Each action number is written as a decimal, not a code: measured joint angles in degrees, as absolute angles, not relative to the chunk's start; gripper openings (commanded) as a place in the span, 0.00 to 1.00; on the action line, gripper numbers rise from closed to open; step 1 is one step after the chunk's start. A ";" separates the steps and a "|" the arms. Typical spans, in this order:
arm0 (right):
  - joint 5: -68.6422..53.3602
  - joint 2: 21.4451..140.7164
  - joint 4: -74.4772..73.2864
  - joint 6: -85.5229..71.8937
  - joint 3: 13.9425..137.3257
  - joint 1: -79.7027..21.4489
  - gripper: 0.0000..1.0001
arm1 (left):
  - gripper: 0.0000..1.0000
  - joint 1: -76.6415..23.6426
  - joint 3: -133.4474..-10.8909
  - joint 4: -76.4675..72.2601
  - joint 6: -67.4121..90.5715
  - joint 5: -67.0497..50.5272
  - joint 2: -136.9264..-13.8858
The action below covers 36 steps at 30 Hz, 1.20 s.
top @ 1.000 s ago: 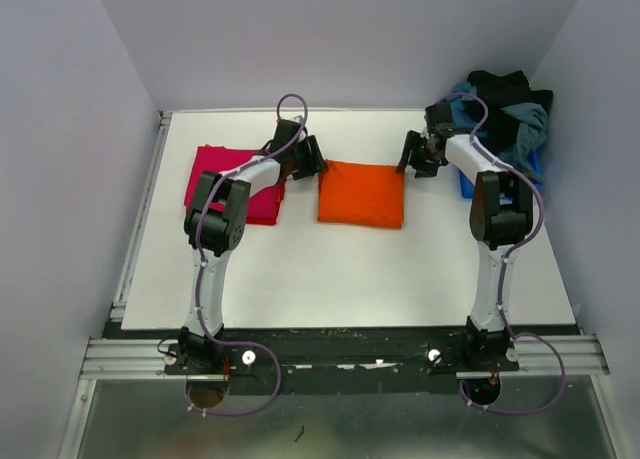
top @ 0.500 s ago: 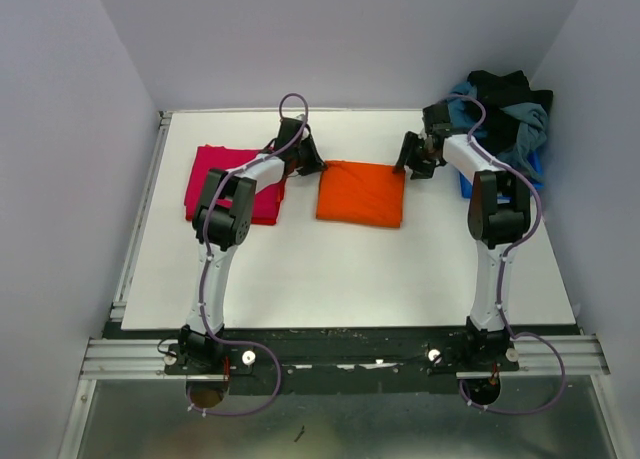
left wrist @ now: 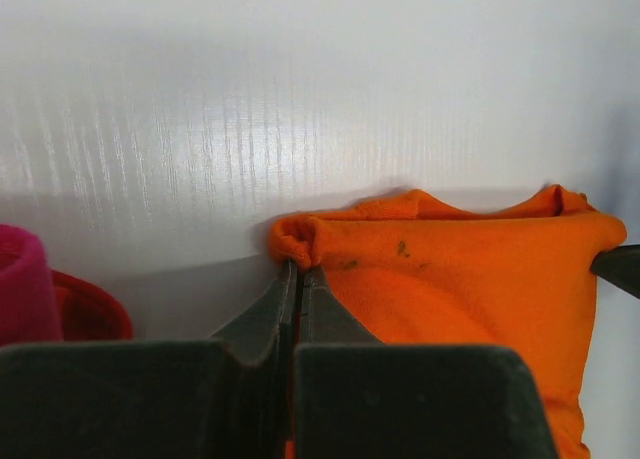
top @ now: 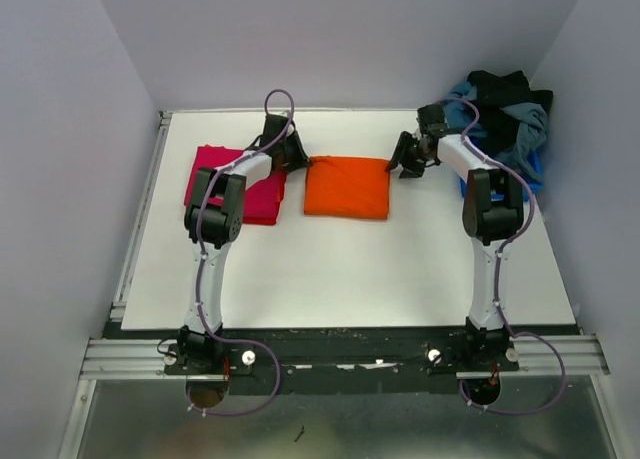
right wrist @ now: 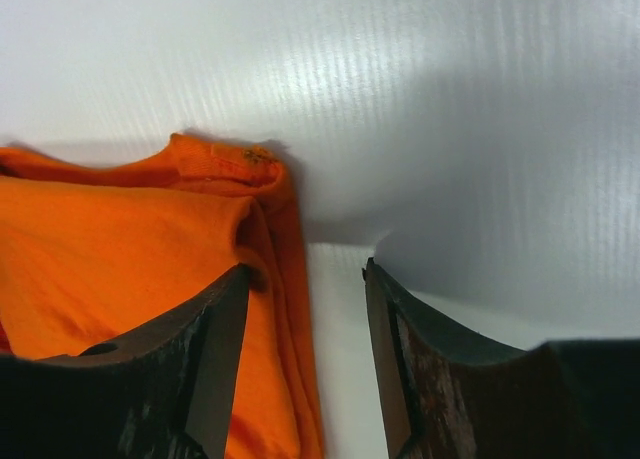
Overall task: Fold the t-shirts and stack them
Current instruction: Put the neatly folded tshirt into the corner of the board with both arms
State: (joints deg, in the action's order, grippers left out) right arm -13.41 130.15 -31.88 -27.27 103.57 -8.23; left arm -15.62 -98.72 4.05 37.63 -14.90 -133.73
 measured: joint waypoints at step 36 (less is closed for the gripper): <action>-14.85 136.81 -29.41 -30.15 111.81 -10.59 0.01 | 0.00 -15.51 -100.71 7.44 35.35 -15.16 -133.95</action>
State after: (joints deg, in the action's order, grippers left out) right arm -14.85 136.81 -29.41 -30.15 111.81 -10.59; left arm -15.51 -100.71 7.44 35.35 -15.16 -133.95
